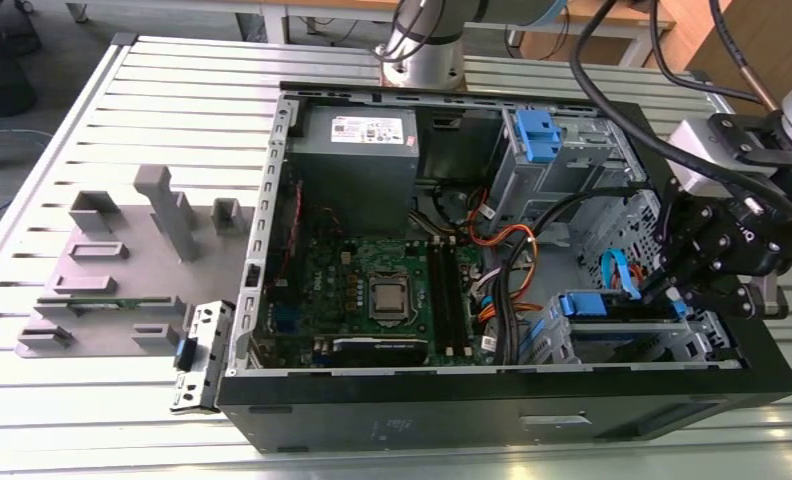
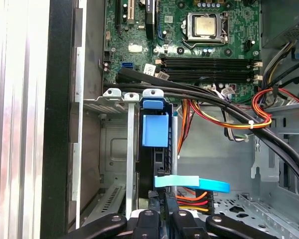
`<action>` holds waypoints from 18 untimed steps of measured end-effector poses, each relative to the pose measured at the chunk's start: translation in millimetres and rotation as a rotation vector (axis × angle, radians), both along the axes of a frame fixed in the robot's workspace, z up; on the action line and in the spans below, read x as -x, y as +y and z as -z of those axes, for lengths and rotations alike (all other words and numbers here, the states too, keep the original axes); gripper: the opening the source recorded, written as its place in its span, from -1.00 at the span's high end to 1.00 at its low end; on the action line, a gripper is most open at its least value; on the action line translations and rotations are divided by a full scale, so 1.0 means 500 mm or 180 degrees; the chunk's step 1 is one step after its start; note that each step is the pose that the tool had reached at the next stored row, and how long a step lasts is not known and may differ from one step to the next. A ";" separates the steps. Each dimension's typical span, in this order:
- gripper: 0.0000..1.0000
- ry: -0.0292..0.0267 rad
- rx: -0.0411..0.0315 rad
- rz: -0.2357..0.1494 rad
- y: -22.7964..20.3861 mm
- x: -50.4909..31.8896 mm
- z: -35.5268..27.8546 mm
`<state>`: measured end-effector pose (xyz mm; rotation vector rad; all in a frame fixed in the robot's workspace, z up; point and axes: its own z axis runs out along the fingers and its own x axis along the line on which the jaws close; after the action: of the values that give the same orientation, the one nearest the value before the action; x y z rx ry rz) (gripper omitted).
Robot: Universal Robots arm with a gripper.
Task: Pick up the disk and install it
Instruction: 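Insert the second disk wire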
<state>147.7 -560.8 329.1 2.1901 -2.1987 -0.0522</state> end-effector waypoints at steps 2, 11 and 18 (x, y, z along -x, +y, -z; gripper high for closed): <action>0.67 0.0000 0.0001 0.0000 0.0000 0.000 0.000; 0.52 0.0000 -0.0002 0.0000 0.0000 0.000 0.001; 0.52 0.0000 0.0000 0.0000 0.0006 0.000 -0.008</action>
<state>147.6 -560.5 333.0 2.1900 -2.1987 -0.0523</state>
